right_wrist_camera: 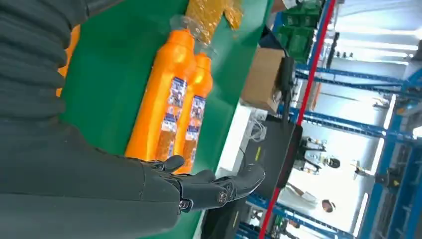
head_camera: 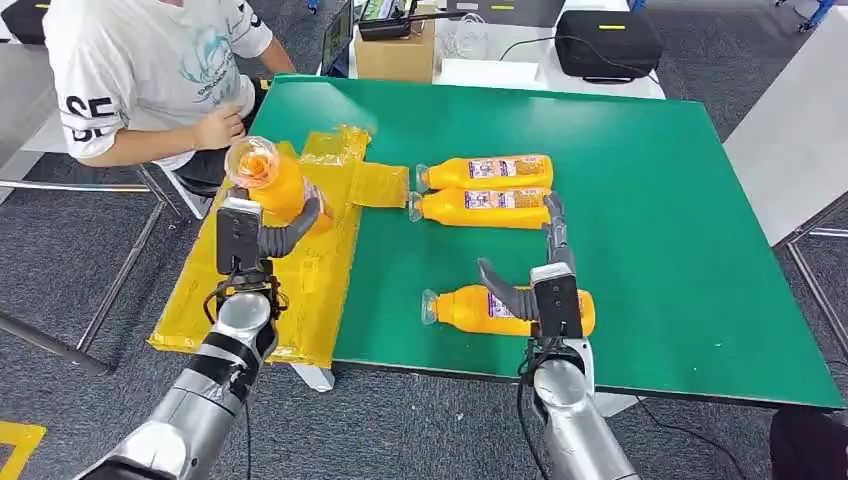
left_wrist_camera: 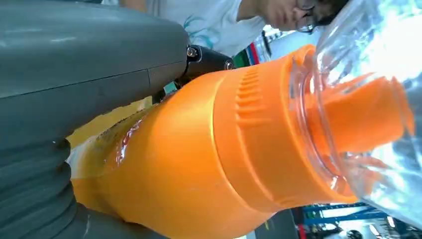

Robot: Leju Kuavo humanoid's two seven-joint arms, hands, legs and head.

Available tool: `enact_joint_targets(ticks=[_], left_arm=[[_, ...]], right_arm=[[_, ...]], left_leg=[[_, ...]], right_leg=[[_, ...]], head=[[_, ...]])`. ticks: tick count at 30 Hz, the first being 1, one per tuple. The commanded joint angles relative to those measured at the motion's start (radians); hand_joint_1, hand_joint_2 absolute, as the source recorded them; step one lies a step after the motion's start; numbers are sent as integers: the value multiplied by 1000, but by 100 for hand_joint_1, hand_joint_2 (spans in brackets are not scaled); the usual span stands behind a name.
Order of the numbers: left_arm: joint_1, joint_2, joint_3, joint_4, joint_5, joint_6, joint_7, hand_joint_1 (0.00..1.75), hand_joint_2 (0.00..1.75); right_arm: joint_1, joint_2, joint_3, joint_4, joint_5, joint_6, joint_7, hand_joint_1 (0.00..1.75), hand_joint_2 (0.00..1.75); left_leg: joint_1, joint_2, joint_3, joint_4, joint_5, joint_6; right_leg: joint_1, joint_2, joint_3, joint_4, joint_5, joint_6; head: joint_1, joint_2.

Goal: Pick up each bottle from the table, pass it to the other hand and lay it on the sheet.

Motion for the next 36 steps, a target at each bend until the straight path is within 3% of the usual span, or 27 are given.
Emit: enact_joint_targets(ticks=[1,3,4,6,10,18,24,28,29,30,36], left_arm=[[-133,33,41,229,-247,131,72,175,175],[-145,17,195,247,-594,131,137,175,175],[-177,17,216,329,-724,131,175,175,175],[-210,65,177,385,-952,131,314,175,175],[-267,114,58,540,-1190,122,448,175,175],[-282,179,-113,613,-1329,-114,404,175,175],[-286,186,-143,639,-1291,-264,268,175,175],[-288,185,-164,649,-1279,-342,254,175,175],[-286,182,-160,643,-1258,-351,247,134,175],[-283,175,-144,637,-1223,-362,237,0,175],[-291,167,-125,629,-1149,-409,220,0,175]], right_arm=[[-9,-5,-42,-25,5,14,7,0,175],[-9,-2,-47,-31,15,23,14,0,175],[-12,-4,-46,-32,15,32,17,0,175],[-20,-7,-47,-31,19,49,28,0,175],[-23,-12,-49,-39,20,81,39,0,175],[-22,-27,-53,-52,14,129,51,0,175],[-20,-37,-50,-56,12,152,53,0,175],[-22,-39,-52,-52,7,164,56,0,175],[-21,-41,-53,-50,8,166,58,0,175],[-18,-43,-56,-51,7,171,62,0,175],[-17,-46,-60,-46,10,180,68,0,175]], left_leg=[[0,1,6,0,-3,-1],[0,0,3,0,-1,-1],[0,1,6,0,-3,-1],[0,2,3,0,-1,-1],[0,2,6,0,-2,-1],[0,4,4,0,-2,-1],[0,4,4,0,-2,-1],[1,4,7,1,-3,-1],[1,3,5,0,-2,-1],[0,3,3,0,-1,-1],[0,3,5,0,-1,-1]], right_leg=[[1,0,7,0,-3,-2],[0,0,3,0,-1,-1],[1,0,6,0,-2,-2],[0,1,3,0,-1,-1],[1,1,5,0,-2,-2],[1,1,3,1,-1,-1],[1,1,4,0,-1,-1],[1,2,6,1,-3,-2],[1,1,5,0,-2,-2],[1,1,3,0,-1,-1],[0,1,4,0,-1,-1]], head=[[0,0],[0,0],[0,0],[0,0],[0,0],[0,0],[0,0],[0,0],[0,0],[0,0],[0,0]])
